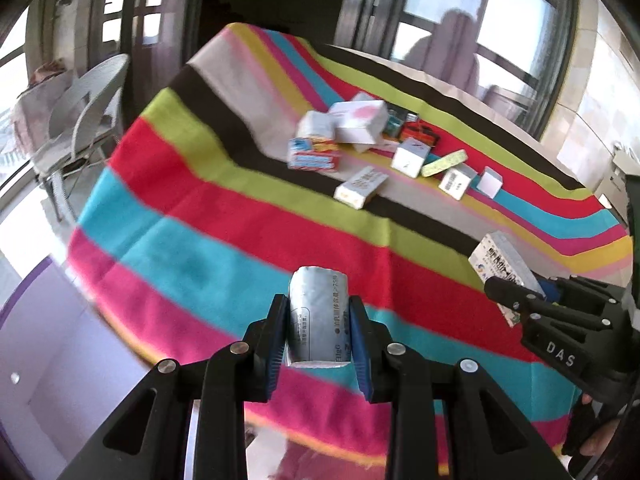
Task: Organize objects
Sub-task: 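Carry both boxes over the purple-rimmed bin and open both tools to drop them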
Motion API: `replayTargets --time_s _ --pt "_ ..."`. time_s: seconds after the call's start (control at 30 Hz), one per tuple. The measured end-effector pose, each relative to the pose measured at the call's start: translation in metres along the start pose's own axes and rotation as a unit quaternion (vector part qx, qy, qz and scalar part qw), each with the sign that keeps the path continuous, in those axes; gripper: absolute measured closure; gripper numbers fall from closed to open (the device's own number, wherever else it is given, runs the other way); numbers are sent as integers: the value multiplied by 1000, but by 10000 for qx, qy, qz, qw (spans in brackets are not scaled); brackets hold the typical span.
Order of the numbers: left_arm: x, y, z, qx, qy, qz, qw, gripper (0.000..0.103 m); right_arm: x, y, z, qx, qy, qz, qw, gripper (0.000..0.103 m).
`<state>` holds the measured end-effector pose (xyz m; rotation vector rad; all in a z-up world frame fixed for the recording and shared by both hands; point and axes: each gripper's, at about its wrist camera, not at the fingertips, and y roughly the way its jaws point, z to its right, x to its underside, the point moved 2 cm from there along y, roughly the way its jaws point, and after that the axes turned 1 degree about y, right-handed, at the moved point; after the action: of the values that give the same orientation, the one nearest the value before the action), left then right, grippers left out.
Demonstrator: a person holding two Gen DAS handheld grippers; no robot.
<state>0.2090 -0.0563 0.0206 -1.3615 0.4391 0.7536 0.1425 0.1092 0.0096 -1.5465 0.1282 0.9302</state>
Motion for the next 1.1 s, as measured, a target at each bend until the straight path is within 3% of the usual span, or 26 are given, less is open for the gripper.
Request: replayTargets --time_s 0.37,0.53,0.77,0.97,1.1 --pt "29 -34 -66 -341 -585 108 9976 72 3 -18 -90 -516 -737 73 9959 74" --pt "42 -44 -94 -496 -806 140 9954 72 9 -28 -132 -1068 -1021 114 9890 74" --pt "67 -56 -137 -796 -1178 74 9898 72 21 -30 -190 -1715 -1413 -58 9750 74" --pt "85 -66 -168 -1173 -1419 32 9829 72 33 -23 -229 -2445 -1610 -374 9555 74" --pt "93 -74 -189 -1445 -1579 57 9768 72 43 -18 -245 -2620 -1746 -548 9476 74"
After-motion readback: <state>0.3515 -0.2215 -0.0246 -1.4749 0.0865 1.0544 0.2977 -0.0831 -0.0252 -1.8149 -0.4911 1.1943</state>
